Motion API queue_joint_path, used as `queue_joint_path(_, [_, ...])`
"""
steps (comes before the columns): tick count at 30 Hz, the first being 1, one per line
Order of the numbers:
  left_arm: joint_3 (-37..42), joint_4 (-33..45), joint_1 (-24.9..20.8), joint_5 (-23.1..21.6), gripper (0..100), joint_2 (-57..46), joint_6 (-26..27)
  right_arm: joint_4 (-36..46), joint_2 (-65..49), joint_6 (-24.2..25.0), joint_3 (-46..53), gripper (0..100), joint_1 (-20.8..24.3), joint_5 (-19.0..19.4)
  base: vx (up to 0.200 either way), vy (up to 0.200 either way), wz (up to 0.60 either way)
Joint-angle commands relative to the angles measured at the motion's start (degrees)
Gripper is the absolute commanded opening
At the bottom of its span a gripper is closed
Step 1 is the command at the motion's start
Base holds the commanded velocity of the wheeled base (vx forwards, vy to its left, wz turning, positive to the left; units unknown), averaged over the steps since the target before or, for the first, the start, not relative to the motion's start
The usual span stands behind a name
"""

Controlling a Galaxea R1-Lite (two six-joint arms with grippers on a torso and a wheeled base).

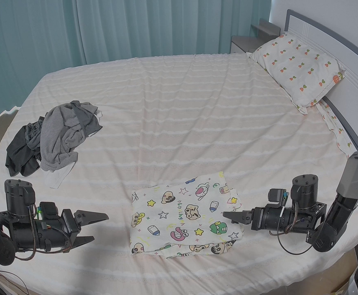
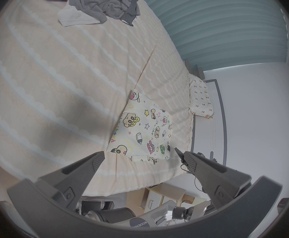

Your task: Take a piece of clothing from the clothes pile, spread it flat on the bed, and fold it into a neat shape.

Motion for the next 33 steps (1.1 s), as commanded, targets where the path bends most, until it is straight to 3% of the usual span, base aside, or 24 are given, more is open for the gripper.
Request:
queue_joint_path(1, [0.09,-0.03,-0.57,0.06,100,0.16,0.13,0.07,2.52,-0.04,-0.56,100,0.71,-0.15,-0.2,0.0,0.0])
queue_joint_path(7, [0.36,-0.03,-0.92,0.06,100,0.16,0.22,0.16,4.19,0.05,-1.17,100,0.54,-0.5,-0.2,0.0,0.0])
queue_joint_path(20, [0.36,-0.03,-0.83,0.14,100,0.24,0.48,0.6,6.12,-0.13,-6.09,100,-1.75,-1.11,0.0,0.0,0.0])
queue_joint_path(33, [0.18,-0.11,-0.83,0.32,100,1.04,0.48,0.87,8.93,-0.21,-6.8,100,1.59,-1.11,0.0,0.0,0.0])
